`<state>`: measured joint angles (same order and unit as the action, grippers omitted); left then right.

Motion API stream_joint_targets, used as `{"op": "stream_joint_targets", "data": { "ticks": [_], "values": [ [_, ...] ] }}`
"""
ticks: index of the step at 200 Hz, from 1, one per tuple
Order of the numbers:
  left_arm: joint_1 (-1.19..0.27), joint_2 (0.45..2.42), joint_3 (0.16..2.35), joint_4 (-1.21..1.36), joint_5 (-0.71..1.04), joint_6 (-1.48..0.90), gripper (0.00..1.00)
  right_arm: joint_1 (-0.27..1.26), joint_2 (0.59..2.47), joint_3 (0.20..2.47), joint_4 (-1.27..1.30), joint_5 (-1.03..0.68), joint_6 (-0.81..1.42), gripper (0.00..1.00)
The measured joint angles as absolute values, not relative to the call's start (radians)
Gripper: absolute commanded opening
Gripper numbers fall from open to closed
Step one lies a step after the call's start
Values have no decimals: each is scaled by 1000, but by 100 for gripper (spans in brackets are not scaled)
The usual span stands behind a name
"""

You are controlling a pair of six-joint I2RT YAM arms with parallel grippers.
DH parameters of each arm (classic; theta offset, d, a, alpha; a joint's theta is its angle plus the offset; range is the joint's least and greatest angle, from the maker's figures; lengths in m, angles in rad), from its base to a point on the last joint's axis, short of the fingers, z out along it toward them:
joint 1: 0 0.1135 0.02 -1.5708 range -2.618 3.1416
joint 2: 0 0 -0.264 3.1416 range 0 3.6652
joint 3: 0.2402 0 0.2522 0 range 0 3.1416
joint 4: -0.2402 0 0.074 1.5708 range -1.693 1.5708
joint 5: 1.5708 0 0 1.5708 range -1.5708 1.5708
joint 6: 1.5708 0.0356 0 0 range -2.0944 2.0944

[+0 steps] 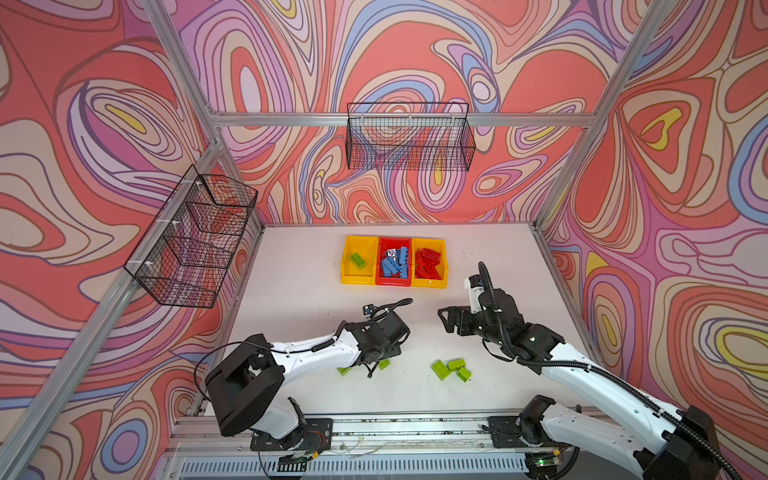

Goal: Sort the legos into containers by color
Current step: 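Lower the left gripper onto another lime green brick and grasp it, then carry the lime green brick into the yellow bin and open the left gripper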

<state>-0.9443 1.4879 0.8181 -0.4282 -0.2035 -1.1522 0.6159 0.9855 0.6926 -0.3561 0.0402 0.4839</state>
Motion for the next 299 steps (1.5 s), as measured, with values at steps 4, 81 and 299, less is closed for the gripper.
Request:
{"op": "stream_joint_targets", "data": {
  "ticks": [4, 81, 299],
  "values": [
    [-945, 1488, 822, -437, -206, -1151, 70, 616, 986, 691, -355, 40, 484, 97],
    [-1009, 1415, 857, -550, -270, -1187, 72, 616, 974, 667, -352, 40, 484, 97],
    [-993, 1596, 846, -546, -267, -1231, 27, 616, 899, 620, -367, 29, 485, 97]
  ]
}}
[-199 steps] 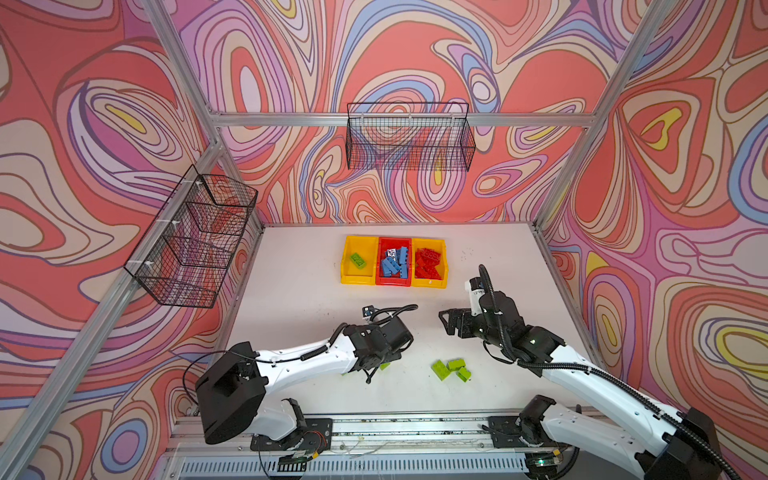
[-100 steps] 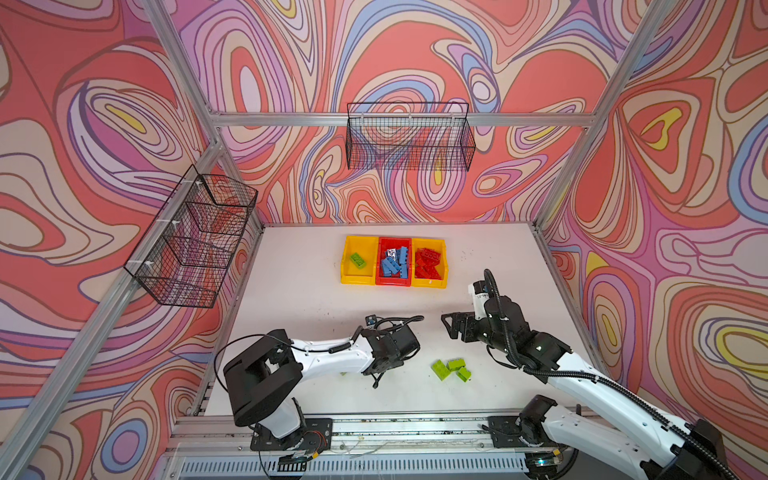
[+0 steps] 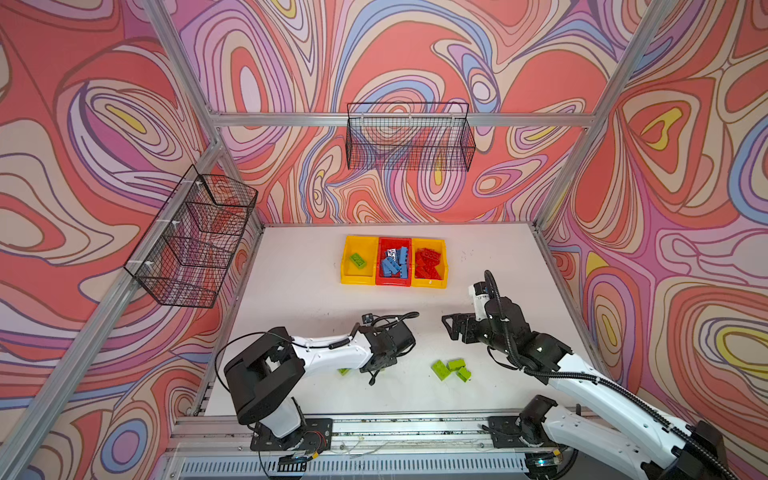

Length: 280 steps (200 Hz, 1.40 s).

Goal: Sort the legos into containers by color
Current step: 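Carry the lime green brick into the yellow bin and open the left gripper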

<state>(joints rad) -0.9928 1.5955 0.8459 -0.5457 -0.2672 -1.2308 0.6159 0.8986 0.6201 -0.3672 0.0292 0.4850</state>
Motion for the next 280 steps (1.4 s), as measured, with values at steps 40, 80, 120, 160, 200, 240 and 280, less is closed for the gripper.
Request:
{"op": "stream_joint_targets", "data": {
  "ticks": [40, 80, 120, 160, 200, 240, 280],
  "values": [
    [-931, 1599, 937, -607, -282, -1122, 27, 616, 910, 621, -369, 30, 485, 97],
    [-779, 1633, 1145, -646, -316, -926, 26, 616, 923, 641, -376, 33, 484, 97],
    [-605, 1774, 1436, -661, -348, -723, 27, 616, 945, 671, -382, 40, 482, 97],
    [-466, 1950, 1668, -661, -337, -591, 28, 616, 964, 692, -396, 57, 477, 97],
    [-381, 2178, 1899, -671, -296, -522, 42, 616, 977, 694, -398, 66, 485, 97],
    [-366, 2293, 2010, -695, -257, -480, 74, 616, 981, 694, -398, 67, 506, 97],
    [-373, 2220, 1922, -680, -215, -475, 75, 616, 976, 702, -419, 82, 512, 97]
  ]
}}
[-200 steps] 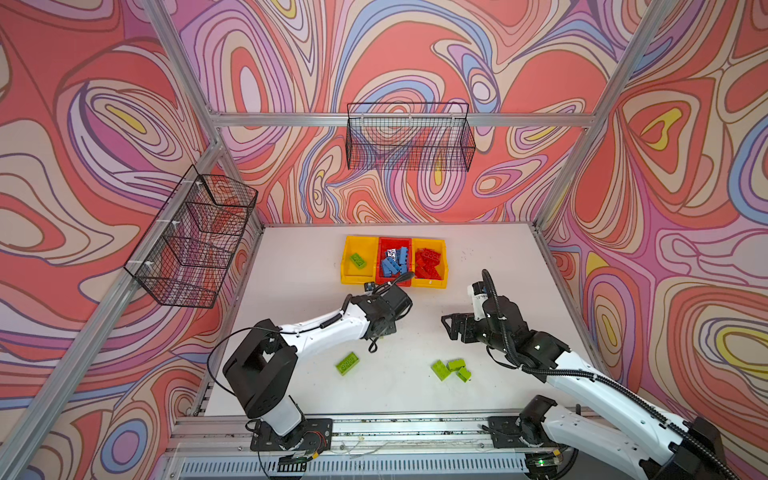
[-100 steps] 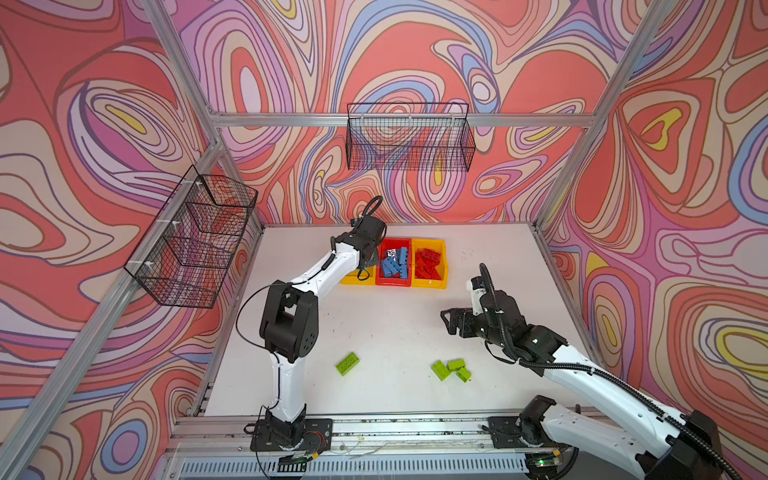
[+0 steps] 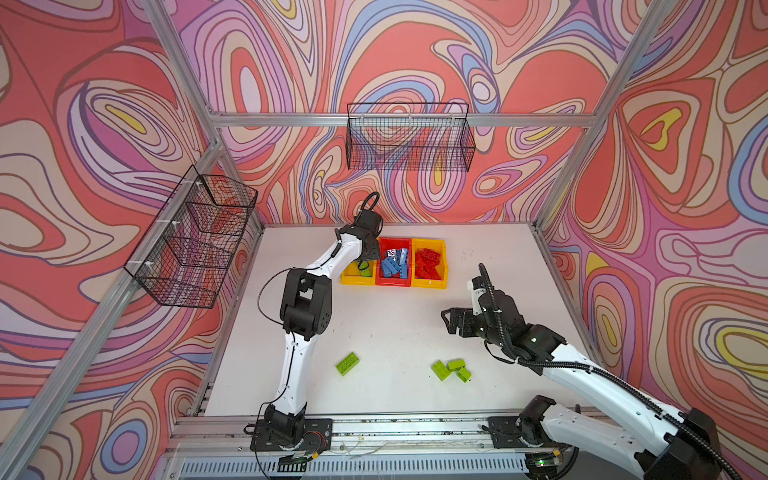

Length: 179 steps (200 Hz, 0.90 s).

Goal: Sort the legos into containers by color
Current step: 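Carry the lime green brick into the yellow bin and open the left gripper, then lower the left gripper onto a third lime green brick and grasp it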

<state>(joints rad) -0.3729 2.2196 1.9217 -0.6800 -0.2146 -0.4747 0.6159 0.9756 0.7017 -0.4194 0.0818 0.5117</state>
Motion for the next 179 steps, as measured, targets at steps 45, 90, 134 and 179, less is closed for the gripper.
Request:
{"op": "stream_joint_targets", "data": {
  "ticks": [45, 90, 134, 179],
  "values": [
    [-436, 1761, 1404, -624, -218, -495, 75, 616, 974, 720, -424, 82, 511, 97],
    [-553, 1328, 908, -570, -202, -550, 77, 616, 984, 721, -423, 60, 510, 97],
    [-603, 1142, 579, -543, -121, -627, 82, 617, 999, 744, -424, 44, 508, 97],
    [-627, 1084, 476, -459, -54, -663, 82, 617, 964, 748, -438, 35, 520, 97]
  ]
}}
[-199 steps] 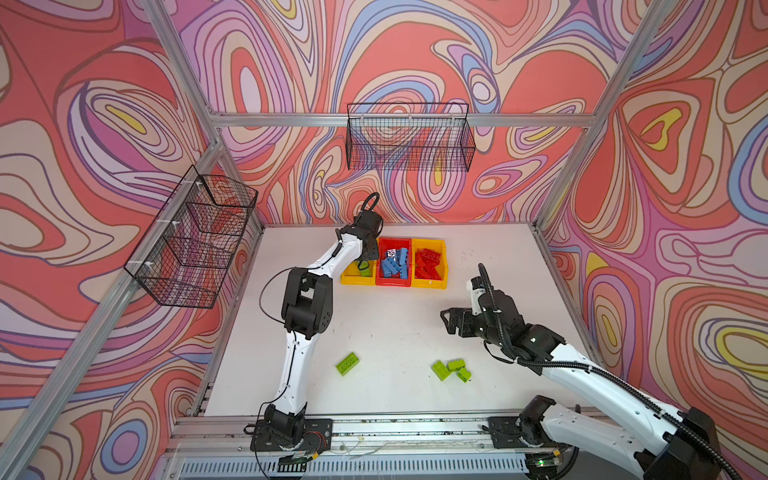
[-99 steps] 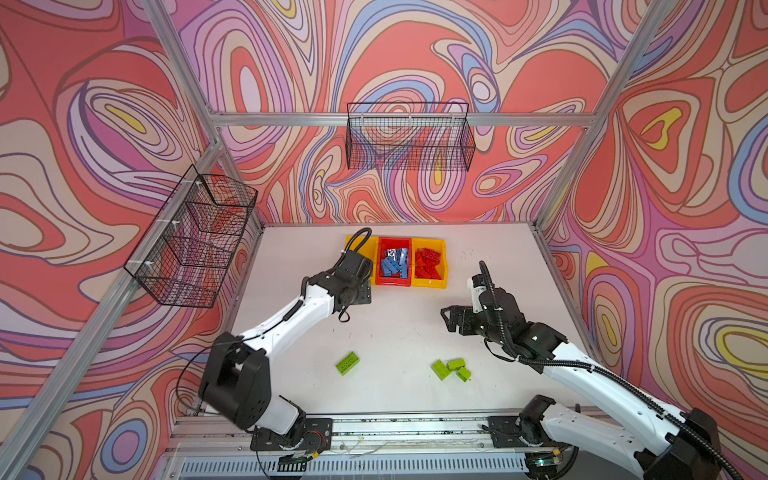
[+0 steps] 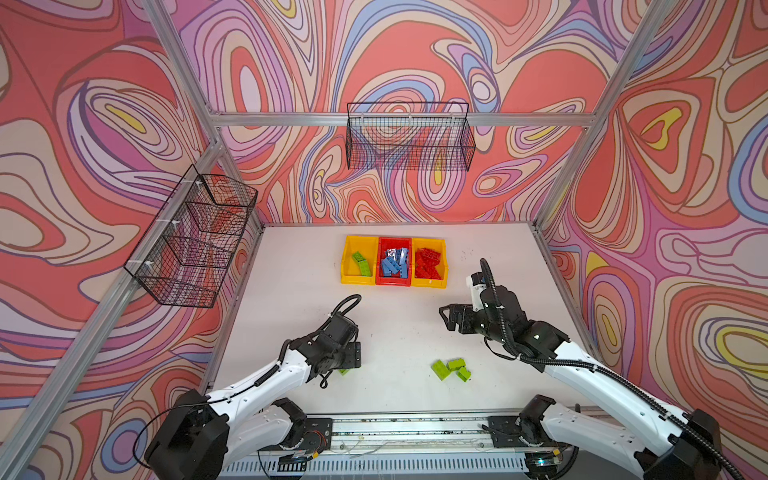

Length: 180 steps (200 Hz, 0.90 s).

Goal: Sort the legos into containers by color
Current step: 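Lower the left gripper onto a third lime green brick and grasp it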

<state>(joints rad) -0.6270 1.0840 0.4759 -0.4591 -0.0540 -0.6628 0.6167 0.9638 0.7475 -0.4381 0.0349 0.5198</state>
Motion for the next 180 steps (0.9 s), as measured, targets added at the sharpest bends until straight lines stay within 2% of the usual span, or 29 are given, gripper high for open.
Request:
{"op": "stream_joint_targets", "data": {
  "ticks": [78, 150, 180],
  "values": [
    [-664, 1089, 442, -400, 22, -681, 75, 617, 914, 747, -478, 37, 545, 97],
    [-803, 1147, 477, -414, -28, -771, 73, 617, 914, 736, -478, 36, 550, 97],
    [-827, 1233, 536, -431, -50, -785, 63, 617, 905, 723, -480, 38, 550, 97]
  ]
}}
